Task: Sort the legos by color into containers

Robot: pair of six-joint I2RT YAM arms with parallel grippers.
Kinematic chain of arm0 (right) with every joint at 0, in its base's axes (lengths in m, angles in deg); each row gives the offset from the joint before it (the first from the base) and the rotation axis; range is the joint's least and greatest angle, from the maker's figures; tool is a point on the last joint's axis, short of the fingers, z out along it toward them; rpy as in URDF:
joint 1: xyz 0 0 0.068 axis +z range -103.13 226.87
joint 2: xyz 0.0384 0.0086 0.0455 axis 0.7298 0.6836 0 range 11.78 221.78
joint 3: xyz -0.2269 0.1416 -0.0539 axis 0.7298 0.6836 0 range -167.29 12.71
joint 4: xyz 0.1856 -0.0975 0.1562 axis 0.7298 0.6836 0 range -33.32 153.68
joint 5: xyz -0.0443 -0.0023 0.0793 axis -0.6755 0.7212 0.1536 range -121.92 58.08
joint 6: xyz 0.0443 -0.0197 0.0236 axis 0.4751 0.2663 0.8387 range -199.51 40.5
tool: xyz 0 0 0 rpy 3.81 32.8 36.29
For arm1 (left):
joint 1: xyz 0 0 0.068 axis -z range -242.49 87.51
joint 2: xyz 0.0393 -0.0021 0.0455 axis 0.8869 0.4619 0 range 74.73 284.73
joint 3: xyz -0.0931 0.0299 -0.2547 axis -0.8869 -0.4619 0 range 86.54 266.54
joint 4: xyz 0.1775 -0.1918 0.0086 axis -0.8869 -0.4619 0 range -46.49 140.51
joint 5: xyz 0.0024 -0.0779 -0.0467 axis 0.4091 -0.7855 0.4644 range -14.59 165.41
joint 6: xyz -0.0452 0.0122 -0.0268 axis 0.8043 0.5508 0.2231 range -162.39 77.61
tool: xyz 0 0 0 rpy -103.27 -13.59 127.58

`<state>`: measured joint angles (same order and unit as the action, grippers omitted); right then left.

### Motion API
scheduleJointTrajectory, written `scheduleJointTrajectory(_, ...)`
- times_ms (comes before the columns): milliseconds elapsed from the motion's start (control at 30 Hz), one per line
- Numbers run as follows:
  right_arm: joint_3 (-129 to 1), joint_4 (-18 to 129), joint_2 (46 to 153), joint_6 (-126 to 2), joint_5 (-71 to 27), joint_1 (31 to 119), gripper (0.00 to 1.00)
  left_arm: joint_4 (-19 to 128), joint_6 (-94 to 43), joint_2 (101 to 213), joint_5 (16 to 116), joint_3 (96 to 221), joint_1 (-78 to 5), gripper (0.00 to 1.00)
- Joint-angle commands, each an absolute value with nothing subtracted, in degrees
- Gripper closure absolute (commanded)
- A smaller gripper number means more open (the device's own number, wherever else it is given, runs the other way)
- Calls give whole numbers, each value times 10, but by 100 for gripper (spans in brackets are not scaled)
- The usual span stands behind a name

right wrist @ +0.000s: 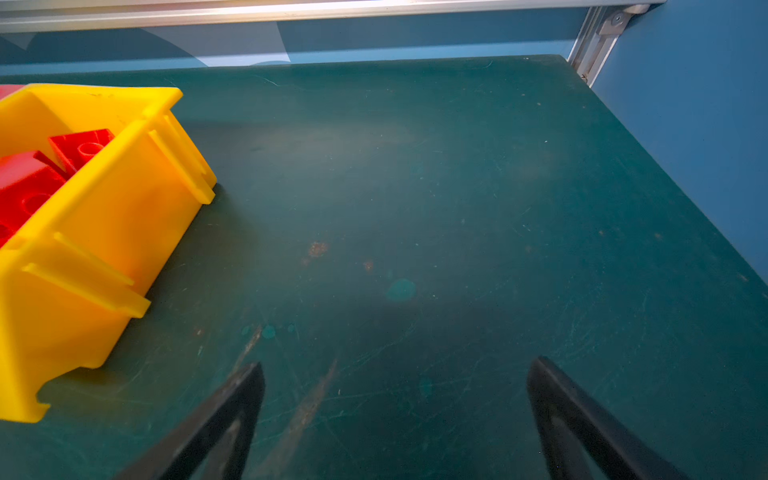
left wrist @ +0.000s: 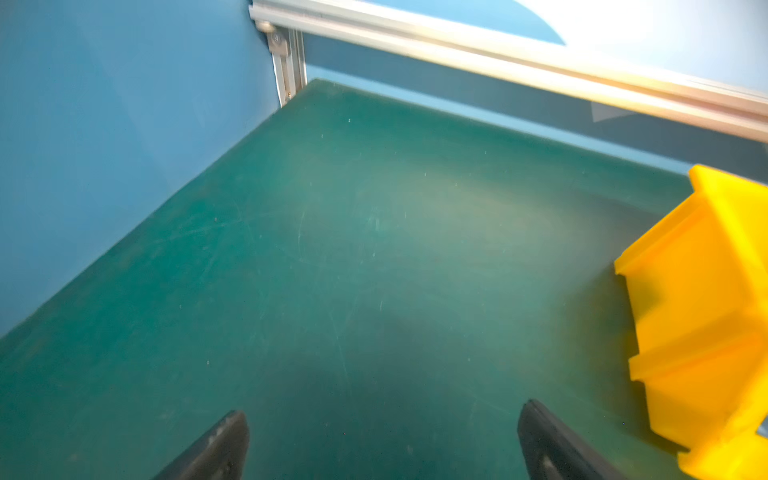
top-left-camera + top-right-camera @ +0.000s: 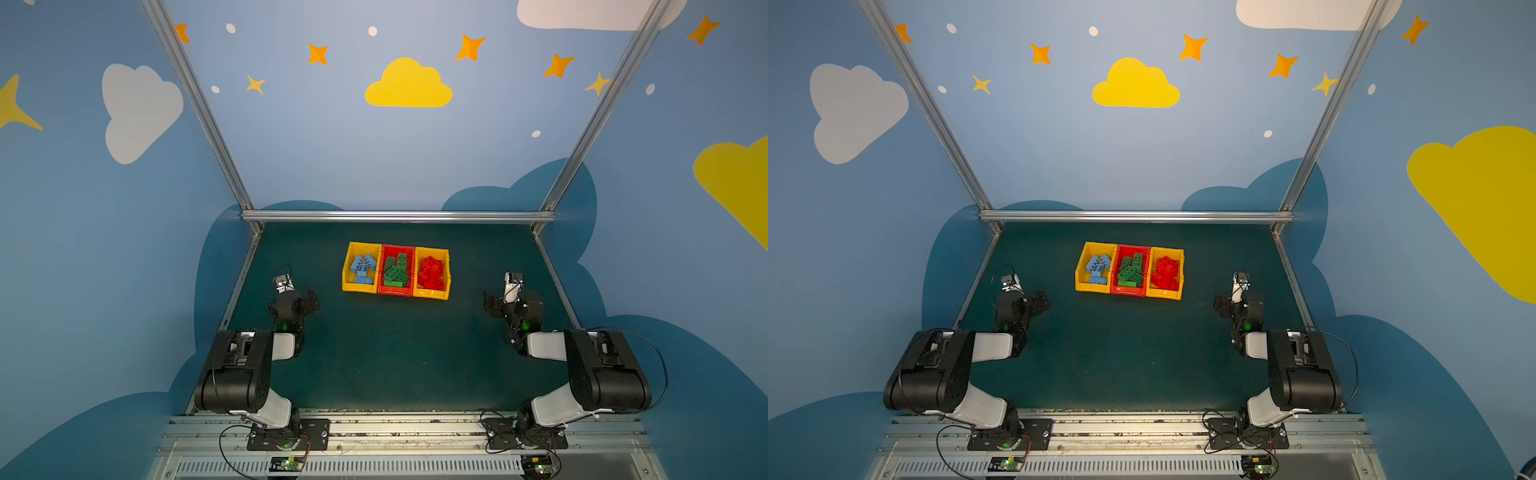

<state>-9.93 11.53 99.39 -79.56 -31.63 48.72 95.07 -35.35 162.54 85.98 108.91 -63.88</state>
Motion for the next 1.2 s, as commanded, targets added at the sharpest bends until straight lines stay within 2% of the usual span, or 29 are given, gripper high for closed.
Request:
scheduleJointTrajectory(0,-109,119,984,-798,-317,490,3,935,-361,1612,860,1097,-638,0)
scheduleJointTrajectory(1167,-110,119,985,-802,-305,490,3,931,-363,1610,867,1098,-634,0)
